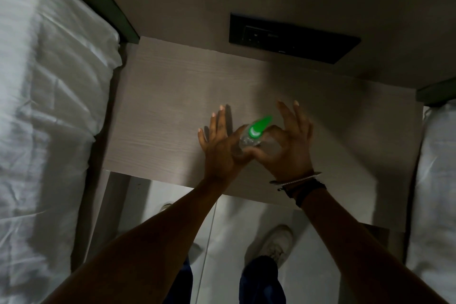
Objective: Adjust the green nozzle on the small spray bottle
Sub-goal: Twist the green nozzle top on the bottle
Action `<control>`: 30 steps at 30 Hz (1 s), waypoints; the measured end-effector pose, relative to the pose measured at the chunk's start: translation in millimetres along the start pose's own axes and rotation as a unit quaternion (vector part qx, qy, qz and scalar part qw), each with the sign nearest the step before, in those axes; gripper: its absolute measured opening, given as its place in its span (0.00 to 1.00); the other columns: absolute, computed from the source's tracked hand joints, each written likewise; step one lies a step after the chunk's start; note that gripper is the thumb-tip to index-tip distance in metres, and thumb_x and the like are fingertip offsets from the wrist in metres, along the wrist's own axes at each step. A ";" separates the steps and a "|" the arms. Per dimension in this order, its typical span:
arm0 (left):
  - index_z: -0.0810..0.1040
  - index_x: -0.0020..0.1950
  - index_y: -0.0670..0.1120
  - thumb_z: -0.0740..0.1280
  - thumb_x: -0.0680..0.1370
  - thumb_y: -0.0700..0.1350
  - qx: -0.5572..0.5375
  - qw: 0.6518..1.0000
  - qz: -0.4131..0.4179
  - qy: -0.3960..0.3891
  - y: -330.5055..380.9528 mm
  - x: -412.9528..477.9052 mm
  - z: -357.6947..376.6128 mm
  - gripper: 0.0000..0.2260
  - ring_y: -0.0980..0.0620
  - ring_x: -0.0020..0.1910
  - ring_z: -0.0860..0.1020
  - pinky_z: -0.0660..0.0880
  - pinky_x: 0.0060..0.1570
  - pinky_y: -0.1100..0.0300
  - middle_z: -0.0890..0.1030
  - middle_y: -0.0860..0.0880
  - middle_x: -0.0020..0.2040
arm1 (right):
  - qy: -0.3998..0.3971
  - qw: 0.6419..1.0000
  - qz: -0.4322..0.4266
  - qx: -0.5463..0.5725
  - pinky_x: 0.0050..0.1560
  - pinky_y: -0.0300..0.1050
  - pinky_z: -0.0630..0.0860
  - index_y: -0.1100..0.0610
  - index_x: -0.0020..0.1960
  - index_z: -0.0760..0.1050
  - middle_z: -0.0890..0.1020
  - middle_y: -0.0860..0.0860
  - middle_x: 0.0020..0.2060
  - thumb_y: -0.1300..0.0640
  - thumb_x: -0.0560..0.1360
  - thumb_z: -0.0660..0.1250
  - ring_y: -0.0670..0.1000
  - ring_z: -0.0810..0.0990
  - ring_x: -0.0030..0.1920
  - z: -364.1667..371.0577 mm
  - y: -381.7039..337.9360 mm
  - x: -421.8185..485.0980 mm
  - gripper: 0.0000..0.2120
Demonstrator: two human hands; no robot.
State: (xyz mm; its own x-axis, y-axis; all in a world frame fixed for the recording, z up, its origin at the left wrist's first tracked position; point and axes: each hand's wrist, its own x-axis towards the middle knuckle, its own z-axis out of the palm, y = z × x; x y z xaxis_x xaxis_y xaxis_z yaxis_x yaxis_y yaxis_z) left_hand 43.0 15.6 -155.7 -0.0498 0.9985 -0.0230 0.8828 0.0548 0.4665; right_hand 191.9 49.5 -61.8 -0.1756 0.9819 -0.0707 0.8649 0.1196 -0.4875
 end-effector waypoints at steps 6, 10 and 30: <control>0.69 0.69 0.61 0.55 0.71 0.76 0.011 1.000 0.009 -0.007 -3.0 5.7 -2.0 0.31 0.38 0.78 0.53 0.48 0.70 0.32 0.53 0.41 0.80 | -0.020 0.996 0.020 0.081 0.72 0.64 0.53 0.49 0.65 0.71 0.58 0.57 0.76 0.39 0.67 0.67 0.60 0.53 0.75 6.1 2.5 -11.2 0.30; 0.71 0.67 0.61 0.60 0.73 0.73 0.005 1.000 0.003 0.001 -2.6 4.8 0.9 0.28 0.39 0.78 0.54 0.45 0.70 0.36 0.54 0.42 0.80 | -0.004 0.993 0.021 0.115 0.71 0.64 0.58 0.53 0.54 0.80 0.67 0.55 0.72 0.50 0.67 0.70 0.59 0.59 0.74 2.0 -5.9 2.4 0.17; 0.70 0.70 0.59 0.56 0.73 0.72 -0.056 0.997 0.041 0.039 9.2 11.6 -23.6 0.30 0.42 0.79 0.47 0.44 0.71 0.33 0.49 0.42 0.81 | -0.030 0.995 -0.019 0.093 0.69 0.67 0.61 0.51 0.58 0.77 0.66 0.56 0.72 0.51 0.62 0.78 0.59 0.61 0.73 -0.8 -6.7 11.7 0.26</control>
State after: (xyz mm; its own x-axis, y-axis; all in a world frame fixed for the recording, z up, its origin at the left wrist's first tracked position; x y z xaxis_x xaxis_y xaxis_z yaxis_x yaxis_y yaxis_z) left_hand 39.5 27.6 -130.8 -0.0195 0.9961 0.0860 0.8279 -0.0322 0.5599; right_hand 184.4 60.4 -58.7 -0.2398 0.9659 -0.0982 0.7555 0.1222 -0.6437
